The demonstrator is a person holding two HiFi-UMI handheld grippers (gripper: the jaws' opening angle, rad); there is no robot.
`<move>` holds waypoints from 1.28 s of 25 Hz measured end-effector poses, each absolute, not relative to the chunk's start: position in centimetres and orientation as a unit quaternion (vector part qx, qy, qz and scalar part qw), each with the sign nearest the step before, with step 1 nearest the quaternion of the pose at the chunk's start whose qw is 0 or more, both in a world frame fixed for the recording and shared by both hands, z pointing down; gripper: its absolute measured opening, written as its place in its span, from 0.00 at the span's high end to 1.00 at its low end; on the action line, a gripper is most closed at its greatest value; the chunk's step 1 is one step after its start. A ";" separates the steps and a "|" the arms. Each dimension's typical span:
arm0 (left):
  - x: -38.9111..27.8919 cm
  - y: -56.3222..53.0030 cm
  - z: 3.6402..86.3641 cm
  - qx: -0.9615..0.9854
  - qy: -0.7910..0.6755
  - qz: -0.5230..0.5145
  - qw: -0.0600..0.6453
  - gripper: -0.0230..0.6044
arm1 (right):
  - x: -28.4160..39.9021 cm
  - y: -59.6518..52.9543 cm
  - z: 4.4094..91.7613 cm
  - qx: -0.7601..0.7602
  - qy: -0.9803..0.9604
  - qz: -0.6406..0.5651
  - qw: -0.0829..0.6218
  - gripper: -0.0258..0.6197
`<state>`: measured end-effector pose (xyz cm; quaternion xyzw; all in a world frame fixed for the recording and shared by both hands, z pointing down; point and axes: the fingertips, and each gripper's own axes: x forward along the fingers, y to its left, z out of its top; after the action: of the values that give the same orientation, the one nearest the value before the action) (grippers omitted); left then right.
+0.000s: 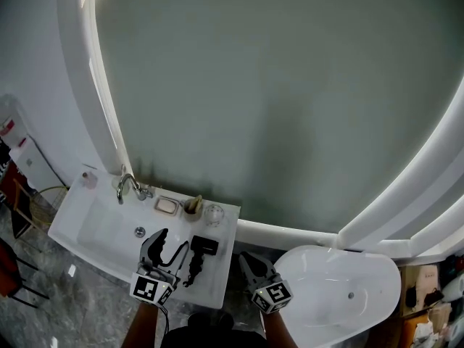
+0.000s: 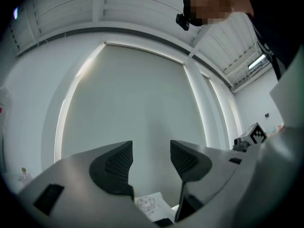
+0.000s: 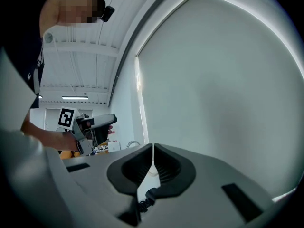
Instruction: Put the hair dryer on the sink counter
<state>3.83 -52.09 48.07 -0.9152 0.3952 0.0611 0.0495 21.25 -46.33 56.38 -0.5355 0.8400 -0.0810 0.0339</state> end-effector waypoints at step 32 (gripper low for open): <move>1.7 -47.7 56.3 -0.902 0.429 0.039 -0.005 0.93 | 18.8 -44.8 55.1 -0.520 0.854 0.029 0.010 0.91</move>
<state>1.70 -47.67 56.34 -0.9024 0.4291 0.0389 -0.0047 18.84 -44.78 55.13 -0.5199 0.8537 0.0293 0.0102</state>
